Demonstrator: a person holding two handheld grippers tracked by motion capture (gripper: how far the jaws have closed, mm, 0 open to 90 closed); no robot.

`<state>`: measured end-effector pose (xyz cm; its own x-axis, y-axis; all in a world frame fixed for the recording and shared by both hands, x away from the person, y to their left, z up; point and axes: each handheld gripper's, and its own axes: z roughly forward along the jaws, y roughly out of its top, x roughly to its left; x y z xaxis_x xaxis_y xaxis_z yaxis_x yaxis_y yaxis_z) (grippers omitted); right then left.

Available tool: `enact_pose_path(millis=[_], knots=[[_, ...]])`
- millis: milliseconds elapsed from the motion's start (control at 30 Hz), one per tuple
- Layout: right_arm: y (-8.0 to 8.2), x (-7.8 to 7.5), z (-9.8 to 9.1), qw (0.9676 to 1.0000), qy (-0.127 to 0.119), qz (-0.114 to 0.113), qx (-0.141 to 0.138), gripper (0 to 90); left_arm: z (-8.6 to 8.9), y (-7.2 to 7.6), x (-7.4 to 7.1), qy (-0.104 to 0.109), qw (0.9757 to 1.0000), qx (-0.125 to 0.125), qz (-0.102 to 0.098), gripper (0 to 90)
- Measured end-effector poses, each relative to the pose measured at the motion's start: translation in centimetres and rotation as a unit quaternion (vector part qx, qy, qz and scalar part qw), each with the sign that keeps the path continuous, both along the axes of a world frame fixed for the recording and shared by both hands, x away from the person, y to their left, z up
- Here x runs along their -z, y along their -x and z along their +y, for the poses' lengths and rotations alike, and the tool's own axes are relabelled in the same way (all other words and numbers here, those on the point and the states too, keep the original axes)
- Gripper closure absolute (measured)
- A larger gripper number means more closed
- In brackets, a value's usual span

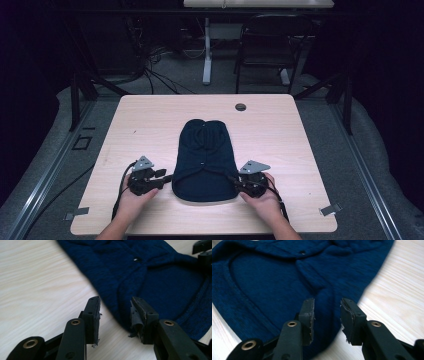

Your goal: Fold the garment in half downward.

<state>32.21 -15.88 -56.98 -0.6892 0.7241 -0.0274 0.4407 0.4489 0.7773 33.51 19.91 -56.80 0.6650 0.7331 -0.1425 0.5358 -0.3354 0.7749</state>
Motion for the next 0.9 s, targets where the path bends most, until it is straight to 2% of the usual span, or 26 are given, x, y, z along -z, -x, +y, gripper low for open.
enact_pose_path(millis=[33,100,167,200,300,333,367,433,500,567,700,767,833,900], knots=[[-0.1,0.1,0.2,1.0,0.002,0.002,-0.002,63.6,-0.5,-0.1,0.1,-0.004,1.0,0.008,-0.002,59.4],[-0.1,0.5,0.8,0.9996,0.022,0.01,-0.015,66.2,-1.3,-0.2,0.3,-0.008,0.9998,0.018,0.001,60.3],[-0.1,0.8,1.1,0.9988,0.035,0.019,-0.029,66.2,-2.0,0.0,0.6,-0.024,0.9991,0.034,0.002,60.9],[0.0,0.9,1.2,0.9986,0.035,0.021,-0.032,66.8,-2.3,0.1,0.7,-0.043,0.9982,0.042,-0.003,61.0],[0.2,0.8,1.3,0.9982,0.033,0.03,-0.039,69.2,-2.7,0.5,0.9,-0.066,0.9964,0.052,-0.005,61.3],[0.4,0.7,1.2,0.9979,0.031,0.036,-0.045,69.4,-2.8,0.9,1.0,-0.082,0.9949,0.058,-0.009,61.5],[0.4,0.7,1.2,0.9979,0.031,0.036,-0.045,69.4,-2.8,0.9,1.0,-0.082,0.9949,0.058,-0.009,61.5],[0.9,0.6,1.2,0.9971,0.033,0.043,-0.054,69.4,-2.8,1.5,1.0,-0.093,0.9934,0.066,-0.017,61.5],[1.4,0.5,1.2,0.9964,0.034,0.049,-0.06,69.3,-2.6,2.2,1.0,-0.096,0.9927,0.072,-0.016,61.5],[2.0,0.4,1.1,0.9954,0.034,0.058,-0.069,69.1,-2.5,3.0,0.9,-0.088,0.9933,0.075,-0.005,61.6],[3.4,0.3,1.1,0.9939,0.034,0.07,-0.078,68.5,-2.2,4.7,0.9,-0.086,0.9927,0.085,-0.001,61.6],[4.3,0.3,1.1,0.9929,0.04,0.067,-0.09,67.2,-1.9,5.4,0.8,-0.08,0.9926,0.091,0.009,61.6],[5.3,0.0,1.1,0.9911,0.031,0.075,-0.106,66.7,-1.6,5.9,0.7,-0.074,0.9927,0.093,0.018,61.5],[5.5,-0.3,1.0,0.9916,0.027,0.068,-0.107,66.7,-1.2,5.9,0.2,-0.056,0.9936,0.092,0.033,60.9]])
